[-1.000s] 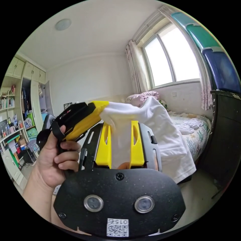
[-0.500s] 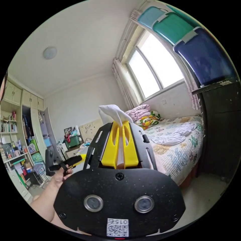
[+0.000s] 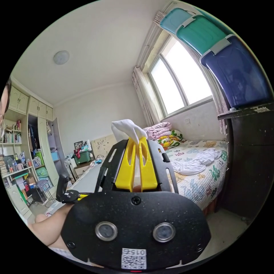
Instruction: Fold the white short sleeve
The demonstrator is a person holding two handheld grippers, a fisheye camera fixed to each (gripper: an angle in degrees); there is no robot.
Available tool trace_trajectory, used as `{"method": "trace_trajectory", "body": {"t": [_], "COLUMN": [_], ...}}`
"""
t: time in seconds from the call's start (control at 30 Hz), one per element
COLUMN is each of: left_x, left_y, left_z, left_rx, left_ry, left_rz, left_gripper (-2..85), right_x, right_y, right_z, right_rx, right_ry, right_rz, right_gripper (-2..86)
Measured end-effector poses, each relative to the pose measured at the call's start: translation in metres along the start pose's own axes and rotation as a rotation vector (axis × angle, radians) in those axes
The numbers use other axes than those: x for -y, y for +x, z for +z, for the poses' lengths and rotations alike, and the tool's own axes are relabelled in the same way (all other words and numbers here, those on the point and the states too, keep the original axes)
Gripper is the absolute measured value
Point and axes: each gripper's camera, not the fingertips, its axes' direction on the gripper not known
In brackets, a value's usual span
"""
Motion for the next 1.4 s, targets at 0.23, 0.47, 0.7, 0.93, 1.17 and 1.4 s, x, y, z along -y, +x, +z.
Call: {"method": "trace_trajectory", "body": {"t": [0.23, 0.47, 0.7, 0.93, 1.17, 1.4], "left_x": [-0.013, -0.022, -0.019, -0.017, -0.005, 0.0], "left_y": [-0.016, 0.02, 0.059, 0.099, 0.053, -0.056], "left_z": [-0.097, -0.269, -0.394, -0.482, -0.474, -0.349], "left_rx": [-0.014, 0.268, 0.572, 0.873, 0.812, 0.653], "left_ry": [0.436, 0.784, 0.735, 0.804, 0.803, 0.468], "left_rz": [-0.249, -0.316, -0.253, -0.204, -0.246, -0.345], "left_gripper": [0.9, 0.1, 0.1, 0.2, 0.5, 3.5], "right_x": [0.055, 0.126, 0.164, 0.182, 0.157, 0.09], "right_y": [-0.013, -0.075, -0.137, -0.202, -0.221, -0.202], "right_z": [-0.013, -0.016, 0.014, 0.051, 0.144, 0.253], "right_rx": [0.087, 0.145, 0.294, 0.449, 0.501, 0.395], "right_ry": [-0.008, 0.056, 0.01, -0.015, -0.271, -0.675], "right_rz": [-0.113, -0.339, -0.422, -0.477, -0.421, -0.387], "right_gripper": [0.2, -0.1, -0.2, -0.1, 0.1, 0.3]}}
